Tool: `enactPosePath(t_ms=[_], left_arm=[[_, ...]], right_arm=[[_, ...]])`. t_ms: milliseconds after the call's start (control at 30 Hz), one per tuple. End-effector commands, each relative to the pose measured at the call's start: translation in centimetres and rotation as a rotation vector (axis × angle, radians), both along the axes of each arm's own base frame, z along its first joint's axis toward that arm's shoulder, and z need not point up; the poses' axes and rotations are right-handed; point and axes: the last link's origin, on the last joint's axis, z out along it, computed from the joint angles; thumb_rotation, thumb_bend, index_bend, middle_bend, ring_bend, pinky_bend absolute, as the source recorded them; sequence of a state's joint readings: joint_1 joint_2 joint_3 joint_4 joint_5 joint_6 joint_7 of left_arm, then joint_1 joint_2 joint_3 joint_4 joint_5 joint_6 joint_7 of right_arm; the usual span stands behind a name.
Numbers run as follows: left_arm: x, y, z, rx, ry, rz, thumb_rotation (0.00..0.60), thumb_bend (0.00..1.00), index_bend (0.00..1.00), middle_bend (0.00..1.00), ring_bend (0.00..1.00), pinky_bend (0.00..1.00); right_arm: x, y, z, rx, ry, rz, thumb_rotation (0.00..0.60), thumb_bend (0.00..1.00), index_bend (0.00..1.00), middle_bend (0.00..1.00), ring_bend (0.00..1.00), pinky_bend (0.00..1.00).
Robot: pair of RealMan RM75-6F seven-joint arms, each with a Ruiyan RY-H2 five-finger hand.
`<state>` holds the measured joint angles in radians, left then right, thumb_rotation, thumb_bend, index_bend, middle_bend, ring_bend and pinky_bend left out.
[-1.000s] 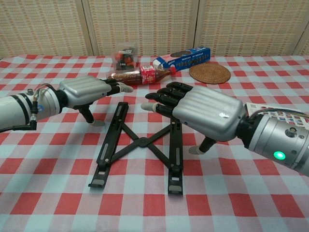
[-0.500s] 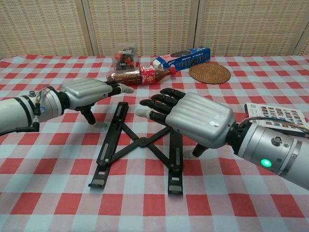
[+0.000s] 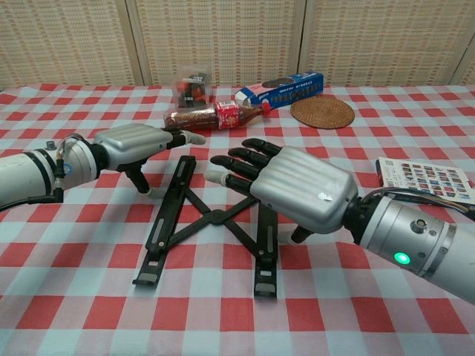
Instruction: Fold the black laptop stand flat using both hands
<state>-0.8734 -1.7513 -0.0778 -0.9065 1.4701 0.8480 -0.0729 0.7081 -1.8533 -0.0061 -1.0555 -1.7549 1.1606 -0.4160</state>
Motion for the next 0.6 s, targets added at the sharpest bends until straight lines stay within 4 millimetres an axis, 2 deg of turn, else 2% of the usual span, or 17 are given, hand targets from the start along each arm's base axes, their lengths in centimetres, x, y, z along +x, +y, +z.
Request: enactPosePath(t_ms=[33, 333, 600], left_arm=[[0.02, 0.04, 0.03, 0.001, -0.001, 0.001, 0.600, 0.23, 0.00, 0.00, 0.00, 0.18], [-0.11, -0.02, 0.12, -0.001, 0.001, 0.003, 0.600, 0.23, 0.00, 0.00, 0.00, 0.18], [0.02, -0.09, -0.04, -0.007, -0.007, 0.009, 0.600, 0.23, 0.00, 0.00, 0.00, 0.18]], right_arm=[[-0.01, 0.02, 0.02, 0.002, -0.001, 0.001, 0.600, 0.00, 0.00, 0.00, 0.00, 0.00], [-0.43, -0.05, 0.45, -0.006, 0.005, -0.011, 0.600, 0.00, 0.00, 0.00, 0.00, 0.00], [-0.11, -0.07, -0.22, -0.004, 0.018, -0.002, 0.600, 0.00, 0.00, 0.00, 0.00, 0.00]])
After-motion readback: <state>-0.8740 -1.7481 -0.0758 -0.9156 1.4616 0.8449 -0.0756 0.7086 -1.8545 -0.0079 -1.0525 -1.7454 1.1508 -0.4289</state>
